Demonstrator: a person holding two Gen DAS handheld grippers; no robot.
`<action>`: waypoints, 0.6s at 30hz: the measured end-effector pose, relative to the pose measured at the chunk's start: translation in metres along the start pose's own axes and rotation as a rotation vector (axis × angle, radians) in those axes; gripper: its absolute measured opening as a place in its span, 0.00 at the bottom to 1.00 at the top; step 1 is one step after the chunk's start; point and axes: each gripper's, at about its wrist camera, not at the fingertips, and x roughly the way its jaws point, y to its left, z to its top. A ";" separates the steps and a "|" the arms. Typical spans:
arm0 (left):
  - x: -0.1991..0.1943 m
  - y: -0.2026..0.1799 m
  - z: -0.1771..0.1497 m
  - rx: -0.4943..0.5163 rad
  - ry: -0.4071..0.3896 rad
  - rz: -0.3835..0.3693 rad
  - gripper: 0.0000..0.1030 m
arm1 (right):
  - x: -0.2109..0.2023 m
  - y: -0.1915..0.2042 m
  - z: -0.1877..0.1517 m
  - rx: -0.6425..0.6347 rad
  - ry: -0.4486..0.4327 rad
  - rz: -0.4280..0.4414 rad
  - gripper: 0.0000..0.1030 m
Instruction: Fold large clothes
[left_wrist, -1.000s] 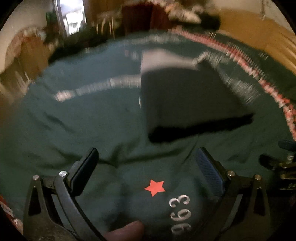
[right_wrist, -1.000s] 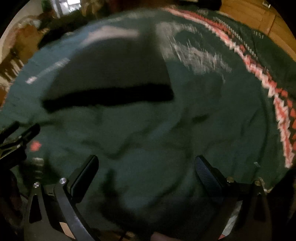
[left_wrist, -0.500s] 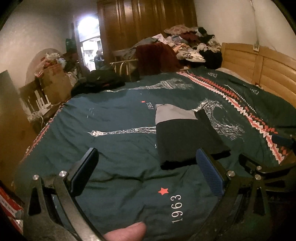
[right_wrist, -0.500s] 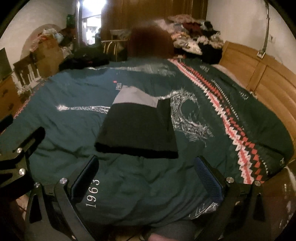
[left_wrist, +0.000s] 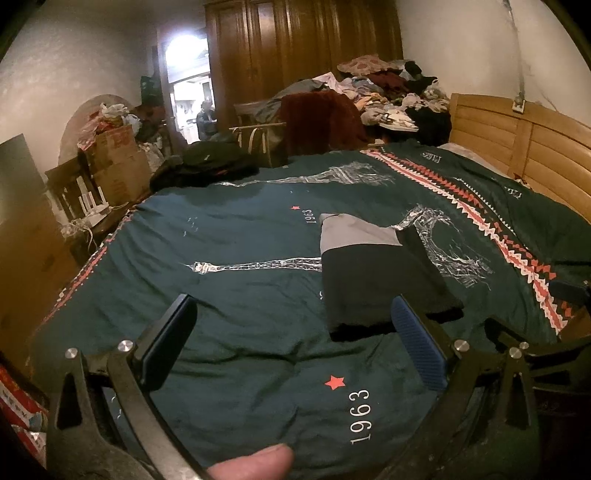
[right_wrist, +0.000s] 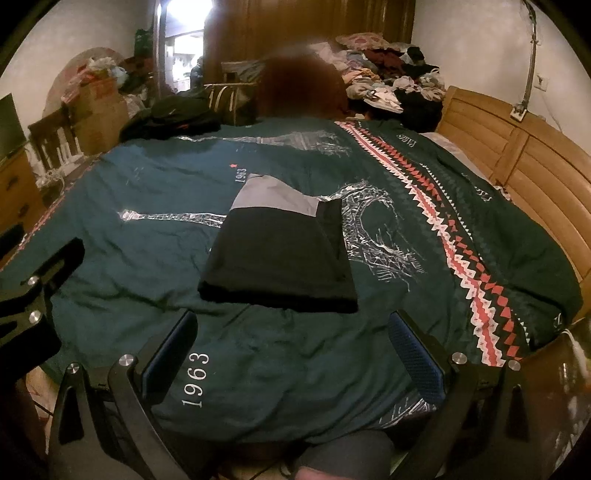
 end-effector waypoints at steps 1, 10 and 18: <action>0.000 0.000 0.000 0.000 0.000 0.001 1.00 | -0.001 0.000 -0.001 0.002 -0.001 -0.002 1.00; 0.001 0.000 0.000 0.002 0.002 0.011 1.00 | -0.001 -0.009 0.001 0.028 0.001 0.008 1.00; 0.006 -0.004 -0.005 0.022 0.021 0.006 1.00 | 0.005 -0.012 -0.002 0.034 0.016 0.001 1.00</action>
